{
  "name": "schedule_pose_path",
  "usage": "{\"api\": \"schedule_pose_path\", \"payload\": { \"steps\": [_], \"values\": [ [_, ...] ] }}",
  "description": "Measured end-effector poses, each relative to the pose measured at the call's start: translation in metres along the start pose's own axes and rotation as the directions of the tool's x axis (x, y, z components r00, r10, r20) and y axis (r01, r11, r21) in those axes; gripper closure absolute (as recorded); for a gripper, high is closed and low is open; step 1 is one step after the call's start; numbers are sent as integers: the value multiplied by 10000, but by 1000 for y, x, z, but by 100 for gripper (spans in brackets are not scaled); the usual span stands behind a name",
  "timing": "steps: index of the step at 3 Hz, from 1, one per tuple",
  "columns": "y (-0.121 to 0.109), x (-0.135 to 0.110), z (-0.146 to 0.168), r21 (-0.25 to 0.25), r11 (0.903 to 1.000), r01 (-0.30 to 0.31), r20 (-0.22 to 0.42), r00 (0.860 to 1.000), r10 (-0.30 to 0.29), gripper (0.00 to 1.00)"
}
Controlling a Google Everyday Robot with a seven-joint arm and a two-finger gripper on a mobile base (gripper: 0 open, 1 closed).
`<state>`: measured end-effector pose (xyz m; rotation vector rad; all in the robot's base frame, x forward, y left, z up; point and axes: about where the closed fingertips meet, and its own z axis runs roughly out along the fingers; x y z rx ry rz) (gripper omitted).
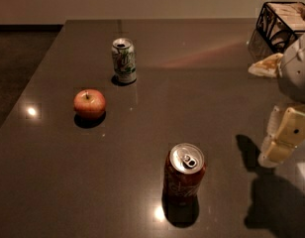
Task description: Knock coke can over
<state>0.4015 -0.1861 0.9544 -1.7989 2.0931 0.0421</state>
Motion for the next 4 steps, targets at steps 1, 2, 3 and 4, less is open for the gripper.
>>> {"api": "schedule_pose_path", "payload": {
  "steps": [1,2,3,4],
  "values": [
    [39,-28,25,-511,9949,869,1222,9893,-801,0],
    [69,-60,45,-1016,9822,1578,2390,9623,-1299,0],
    [91,-87,57,-1382,9678,2103,3272,9320,-1558,0],
    [104,-104,66,-1672,9560,2409,3832,9093,-1621,0]
  ]
}}
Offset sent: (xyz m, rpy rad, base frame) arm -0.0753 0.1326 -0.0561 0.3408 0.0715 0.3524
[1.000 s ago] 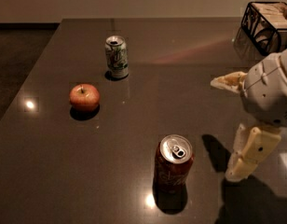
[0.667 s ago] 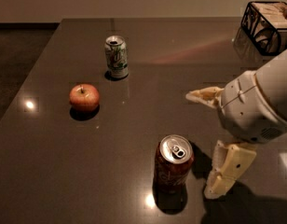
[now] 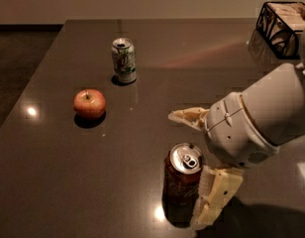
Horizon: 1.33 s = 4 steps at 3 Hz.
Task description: Knock coke can over
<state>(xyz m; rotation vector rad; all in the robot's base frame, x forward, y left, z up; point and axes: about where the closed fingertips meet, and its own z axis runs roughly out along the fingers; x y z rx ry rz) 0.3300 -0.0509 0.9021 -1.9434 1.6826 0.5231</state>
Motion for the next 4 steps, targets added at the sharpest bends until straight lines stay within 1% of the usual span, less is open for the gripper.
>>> {"api": "schedule_pose_path", "payload": {
  "steps": [1,2,3,4],
  "values": [
    [3,-8,7,-205,9997,125,191,9997,-121,18],
    [2,-7,5,-251,9996,-98,245,9996,104,49],
    [-3,-1,-4,-214,9981,-573,-23,9984,573,72],
    [-18,2,-27,73,9946,-1035,-1099,9885,1037,96]
  ]
}}
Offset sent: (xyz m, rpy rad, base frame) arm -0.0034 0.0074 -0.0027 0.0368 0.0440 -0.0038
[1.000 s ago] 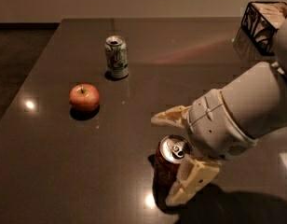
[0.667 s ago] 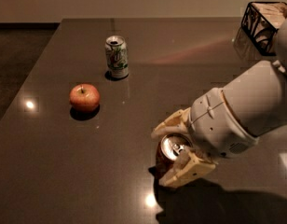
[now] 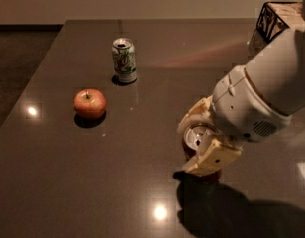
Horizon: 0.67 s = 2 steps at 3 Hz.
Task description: Knock coke can over
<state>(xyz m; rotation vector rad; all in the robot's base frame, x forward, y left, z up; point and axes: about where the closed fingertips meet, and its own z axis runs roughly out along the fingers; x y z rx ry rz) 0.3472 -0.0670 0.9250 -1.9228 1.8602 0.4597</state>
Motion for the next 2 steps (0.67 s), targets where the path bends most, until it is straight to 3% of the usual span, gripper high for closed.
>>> {"api": "schedule_pose_path", "payload": {
  "steps": [1,2],
  "values": [
    [-16,13,-13,304,9977,-606,-1620,9847,647,100],
    [-33,38,-11,594,9939,-933,-3811,9181,1090,99]
  ]
}}
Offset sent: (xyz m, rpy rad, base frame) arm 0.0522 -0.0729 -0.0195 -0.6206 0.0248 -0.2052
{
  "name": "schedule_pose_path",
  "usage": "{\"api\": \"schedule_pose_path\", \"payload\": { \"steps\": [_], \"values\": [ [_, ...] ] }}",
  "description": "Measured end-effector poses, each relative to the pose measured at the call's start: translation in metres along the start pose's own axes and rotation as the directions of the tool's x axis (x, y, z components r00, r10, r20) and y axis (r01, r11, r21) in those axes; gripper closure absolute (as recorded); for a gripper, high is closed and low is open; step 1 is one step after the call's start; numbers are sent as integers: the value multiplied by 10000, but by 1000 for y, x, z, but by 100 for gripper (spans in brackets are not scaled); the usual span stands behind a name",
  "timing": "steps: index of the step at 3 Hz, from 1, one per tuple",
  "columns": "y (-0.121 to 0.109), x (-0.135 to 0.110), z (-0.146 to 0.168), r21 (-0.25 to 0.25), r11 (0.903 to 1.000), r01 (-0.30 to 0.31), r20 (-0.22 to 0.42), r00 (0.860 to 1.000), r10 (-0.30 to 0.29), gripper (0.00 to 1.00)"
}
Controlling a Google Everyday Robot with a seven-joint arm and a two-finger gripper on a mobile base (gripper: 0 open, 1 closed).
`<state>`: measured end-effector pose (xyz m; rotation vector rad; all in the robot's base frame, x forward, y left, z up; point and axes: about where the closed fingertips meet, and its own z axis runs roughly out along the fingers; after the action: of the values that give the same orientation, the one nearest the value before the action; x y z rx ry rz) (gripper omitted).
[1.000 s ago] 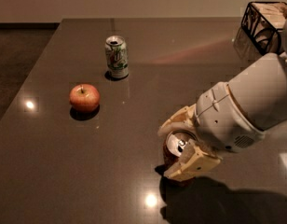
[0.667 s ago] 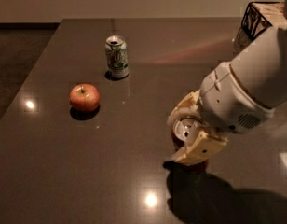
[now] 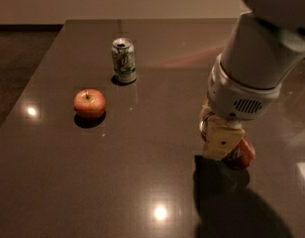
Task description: Knock coke can over
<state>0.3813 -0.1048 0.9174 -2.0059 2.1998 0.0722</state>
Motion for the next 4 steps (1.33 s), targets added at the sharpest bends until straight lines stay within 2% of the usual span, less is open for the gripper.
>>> {"api": "schedule_pose_path", "payload": {
  "steps": [1,2,3,4],
  "values": [
    [-11,11,16,-64,10000,21,-1321,9912,-29,77],
    [-18,14,30,-124,9999,75,-2020,9793,-98,54],
    [-18,13,46,-221,9995,209,-2492,9681,-258,31],
    [-14,12,56,-206,9994,283,-2632,9642,-327,7]
  ]
}}
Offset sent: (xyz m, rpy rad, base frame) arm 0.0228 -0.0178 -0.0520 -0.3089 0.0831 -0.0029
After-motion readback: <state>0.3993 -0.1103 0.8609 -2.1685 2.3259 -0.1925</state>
